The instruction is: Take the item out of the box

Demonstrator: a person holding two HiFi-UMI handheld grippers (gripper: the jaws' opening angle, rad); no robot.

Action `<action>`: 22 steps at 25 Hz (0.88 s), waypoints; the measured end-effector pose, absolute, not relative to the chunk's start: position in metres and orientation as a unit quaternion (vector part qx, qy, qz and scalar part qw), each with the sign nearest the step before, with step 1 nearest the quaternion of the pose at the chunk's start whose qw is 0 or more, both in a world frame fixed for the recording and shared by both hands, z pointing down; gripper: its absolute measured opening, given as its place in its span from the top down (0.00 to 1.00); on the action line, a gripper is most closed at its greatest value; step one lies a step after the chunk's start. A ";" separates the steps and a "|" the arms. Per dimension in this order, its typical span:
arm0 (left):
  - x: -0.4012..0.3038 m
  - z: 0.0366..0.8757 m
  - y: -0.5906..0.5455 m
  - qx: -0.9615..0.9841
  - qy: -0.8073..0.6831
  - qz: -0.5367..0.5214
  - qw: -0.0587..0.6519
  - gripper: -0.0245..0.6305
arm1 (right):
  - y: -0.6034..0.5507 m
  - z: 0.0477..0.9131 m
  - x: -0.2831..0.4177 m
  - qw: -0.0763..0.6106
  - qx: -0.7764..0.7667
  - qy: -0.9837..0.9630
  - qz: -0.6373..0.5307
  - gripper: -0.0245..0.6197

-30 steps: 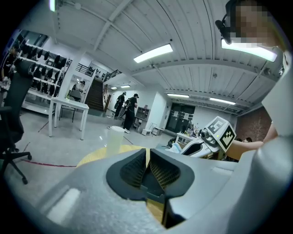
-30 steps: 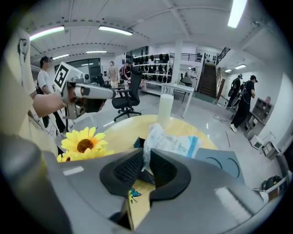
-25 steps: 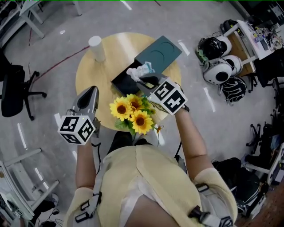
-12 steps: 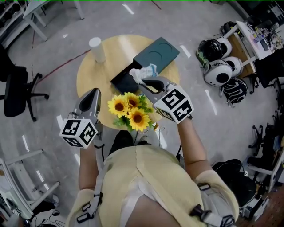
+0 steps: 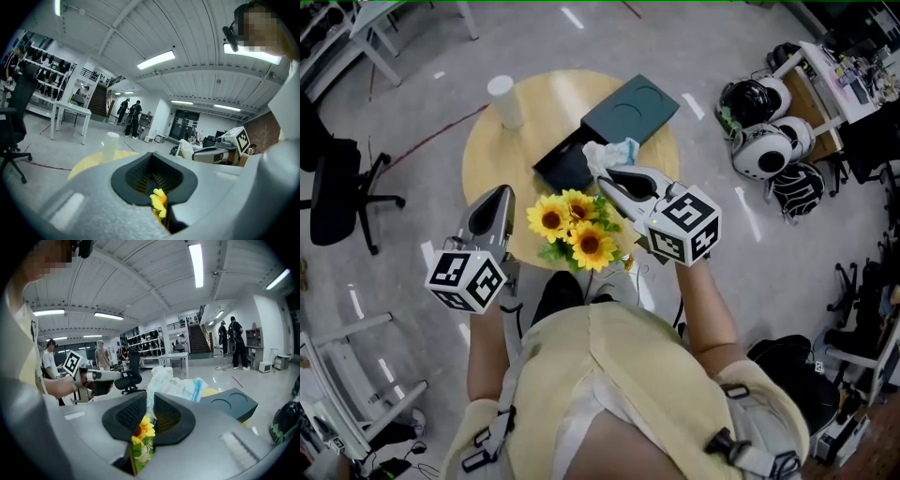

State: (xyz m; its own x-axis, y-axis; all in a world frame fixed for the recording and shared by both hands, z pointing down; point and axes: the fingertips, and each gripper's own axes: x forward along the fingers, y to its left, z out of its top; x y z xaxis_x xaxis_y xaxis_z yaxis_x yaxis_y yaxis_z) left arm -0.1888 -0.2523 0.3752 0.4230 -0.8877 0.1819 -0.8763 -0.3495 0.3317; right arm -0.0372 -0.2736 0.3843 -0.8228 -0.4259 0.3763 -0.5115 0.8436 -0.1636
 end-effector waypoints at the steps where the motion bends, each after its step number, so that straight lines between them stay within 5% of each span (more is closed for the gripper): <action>1: -0.188 0.374 -0.252 0.822 -0.534 -0.017 0.195 0.98 | -0.273 0.382 -0.036 0.158 0.250 -0.946 0.133 0.88; 22: -0.188 0.371 -0.256 0.822 -0.531 -0.016 0.202 0.98 | -0.272 0.362 -0.027 0.106 0.254 -0.949 0.153 0.89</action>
